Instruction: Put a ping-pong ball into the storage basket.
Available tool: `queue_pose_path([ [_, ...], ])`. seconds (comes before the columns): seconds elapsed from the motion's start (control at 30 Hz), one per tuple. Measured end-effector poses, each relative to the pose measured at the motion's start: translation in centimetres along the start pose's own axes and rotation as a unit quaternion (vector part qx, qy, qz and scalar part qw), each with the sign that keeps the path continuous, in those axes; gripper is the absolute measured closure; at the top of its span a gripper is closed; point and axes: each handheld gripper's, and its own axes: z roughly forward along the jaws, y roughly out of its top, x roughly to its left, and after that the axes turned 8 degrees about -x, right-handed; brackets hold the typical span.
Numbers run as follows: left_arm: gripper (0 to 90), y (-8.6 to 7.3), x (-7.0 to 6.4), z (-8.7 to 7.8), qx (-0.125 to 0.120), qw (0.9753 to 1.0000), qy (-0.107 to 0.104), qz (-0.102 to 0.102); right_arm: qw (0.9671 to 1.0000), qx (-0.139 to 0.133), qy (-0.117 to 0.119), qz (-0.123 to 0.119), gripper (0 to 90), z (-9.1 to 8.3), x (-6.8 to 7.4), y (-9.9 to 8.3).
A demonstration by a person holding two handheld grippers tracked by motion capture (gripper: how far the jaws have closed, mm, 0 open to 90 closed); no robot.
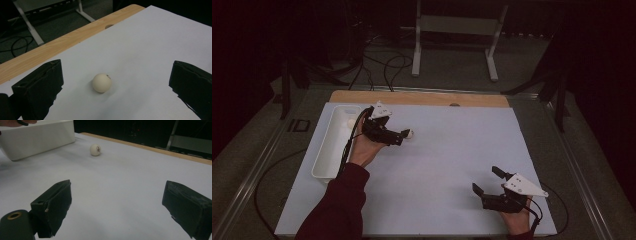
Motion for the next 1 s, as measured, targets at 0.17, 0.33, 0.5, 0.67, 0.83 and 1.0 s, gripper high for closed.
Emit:
queue_pose_path([
  [0.17,0.0,-0.2,0.2,0.5,0.002,1.0,0.002,-0.005,1.0,0.001,0.0,0.0,8.6,0.0,0.0,0.0],
  [0.33,0.0,-0.4,0.4,0.9,0.008,0.9999,0.003,-0.007,1.0,0.0,0.0,0.0,8.6,0.0,0.0,0.0],
  [0.5,0.0,-0.6,0.4,1.3,0.01,0.9999,0.003,-0.01,1.0,-0.001,0.001,0.0,8.6,0.0,0.0,0.0],
  [0.67,0.0,-0.7,0.3,1.8,0.015,0.9998,0.003,-0.009,1.0,-0.001,0.001,0.0,8.6,0.0,0.0,0.0],
  [0.83,0.0,-0.8,0.3,2.5,0.022,0.9997,0.004,-0.005,1.0,-0.002,0.001,0.0,8.6,0.0,0.0,0.0],
  [1.0,0.0,-1.0,0.4,2.8,0.025,0.9996,0.004,-0.009,1.0,-0.001,0.001,0.0,8.6,0.0,0.0,0.0],
])
